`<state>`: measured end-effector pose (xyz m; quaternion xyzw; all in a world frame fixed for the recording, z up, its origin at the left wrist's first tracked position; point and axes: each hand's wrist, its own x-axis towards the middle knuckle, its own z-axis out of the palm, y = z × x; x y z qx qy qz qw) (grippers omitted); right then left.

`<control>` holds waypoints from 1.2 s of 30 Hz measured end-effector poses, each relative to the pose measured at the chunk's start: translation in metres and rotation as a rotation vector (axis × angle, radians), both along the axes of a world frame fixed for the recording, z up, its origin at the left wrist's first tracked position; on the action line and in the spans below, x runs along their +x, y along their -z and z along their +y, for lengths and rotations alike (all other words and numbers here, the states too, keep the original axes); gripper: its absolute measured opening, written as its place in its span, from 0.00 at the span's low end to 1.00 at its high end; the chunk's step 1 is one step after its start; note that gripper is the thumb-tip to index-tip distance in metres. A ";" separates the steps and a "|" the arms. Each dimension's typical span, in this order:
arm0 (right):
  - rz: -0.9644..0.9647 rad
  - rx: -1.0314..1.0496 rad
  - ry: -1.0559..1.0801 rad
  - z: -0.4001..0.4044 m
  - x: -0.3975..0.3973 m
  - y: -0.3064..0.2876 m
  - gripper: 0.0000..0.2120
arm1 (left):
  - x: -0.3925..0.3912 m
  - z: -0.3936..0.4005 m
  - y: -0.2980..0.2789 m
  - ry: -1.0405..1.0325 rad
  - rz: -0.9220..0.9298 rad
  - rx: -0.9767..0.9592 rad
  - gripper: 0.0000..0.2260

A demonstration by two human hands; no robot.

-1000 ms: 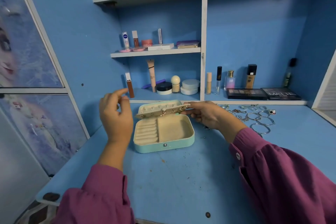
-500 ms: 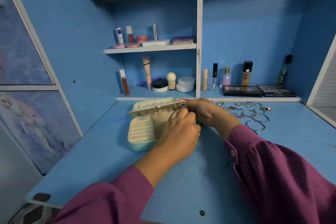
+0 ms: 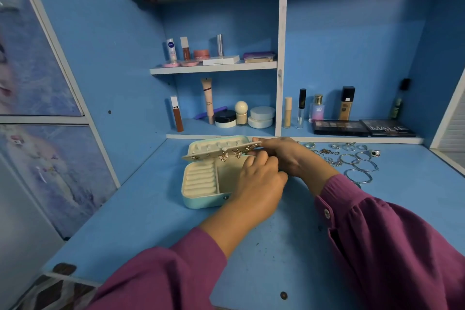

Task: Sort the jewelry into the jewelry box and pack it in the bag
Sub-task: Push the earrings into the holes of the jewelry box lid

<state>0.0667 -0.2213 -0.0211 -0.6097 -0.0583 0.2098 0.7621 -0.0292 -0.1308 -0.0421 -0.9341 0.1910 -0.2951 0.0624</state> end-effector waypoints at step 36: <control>-0.088 -0.108 -0.011 -0.003 0.001 0.003 0.07 | 0.048 0.074 -0.084 -0.198 0.395 -0.663 0.09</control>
